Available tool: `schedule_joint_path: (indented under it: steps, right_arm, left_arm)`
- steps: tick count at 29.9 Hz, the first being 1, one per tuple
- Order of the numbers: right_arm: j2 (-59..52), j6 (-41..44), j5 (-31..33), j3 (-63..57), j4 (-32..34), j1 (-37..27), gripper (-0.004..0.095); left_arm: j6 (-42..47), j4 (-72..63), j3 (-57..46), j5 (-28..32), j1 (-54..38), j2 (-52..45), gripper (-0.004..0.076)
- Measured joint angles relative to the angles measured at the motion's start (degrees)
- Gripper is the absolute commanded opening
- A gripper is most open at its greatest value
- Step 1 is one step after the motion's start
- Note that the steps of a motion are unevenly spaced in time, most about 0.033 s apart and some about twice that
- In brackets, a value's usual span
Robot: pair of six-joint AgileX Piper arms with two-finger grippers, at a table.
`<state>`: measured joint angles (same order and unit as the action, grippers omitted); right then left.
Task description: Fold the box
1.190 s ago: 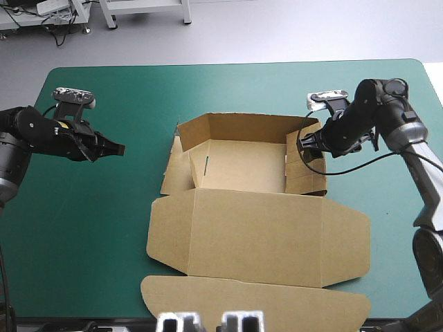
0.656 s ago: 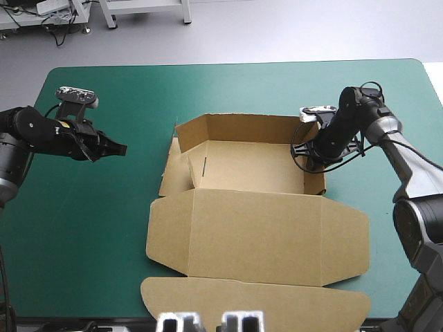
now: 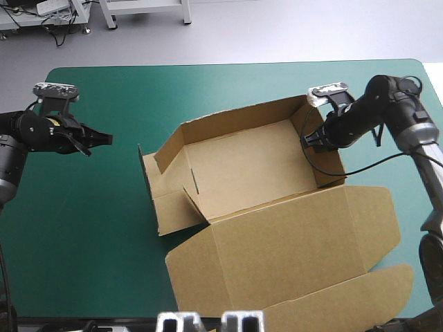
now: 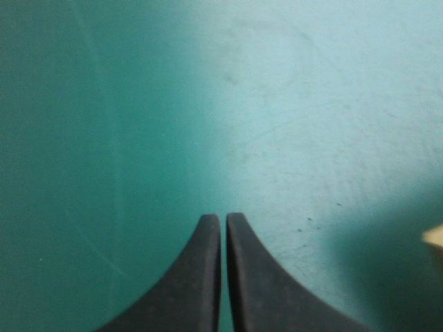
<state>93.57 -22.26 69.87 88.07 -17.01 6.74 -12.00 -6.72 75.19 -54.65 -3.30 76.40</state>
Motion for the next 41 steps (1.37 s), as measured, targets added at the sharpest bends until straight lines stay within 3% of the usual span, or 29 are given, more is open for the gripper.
schedule_joint_path:
  steps: [5, 8, 14, 18, 21, 26, 41]
  right_arm:
    - [-5.16, -2.51, 0.78, 0.0, -1.17, -4.14, -0.002]
    - [-6.66, -3.76, 1.04, 0.0, -2.65, -5.59, -0.002]
    - [-7.05, -5.61, 1.16, 0.05, -5.95, -6.02, -0.002]
    - [-7.05, -6.66, 1.16, 0.05, -7.52, -6.09, -0.002]
    - [-7.05, -6.86, 1.16, 0.05, -8.03, -6.09, -0.002]
    - [-7.05, -6.85, 0.25, 0.05, -9.18, -6.13, -0.002]
    - [-6.88, -5.14, -7.08, 0.05, -9.37, -6.13, -0.0018]
  left_arm:
    - [-0.17, -3.93, -4.34, 1.97, -6.25, 0.0, 0.0015]
    - [-5.99, -12.01, -8.37, 2.67, -8.12, 0.61, 0.0014]
    - [-29.52, -37.75, -18.55, 1.78, -8.55, 2.23, 0.0014]
    - [-44.42, -52.67, -23.24, -2.81, -8.55, 2.22, 0.0014]
    - [-49.52, -59.0, -24.3, -7.64, -8.55, 2.22, 0.0014]
    - [-52.83, -66.76, -24.41, -13.06, -8.55, 2.17, 0.0014]
    - [-53.51, -71.2, -24.47, -13.29, -3.96, 2.11, 0.0029]
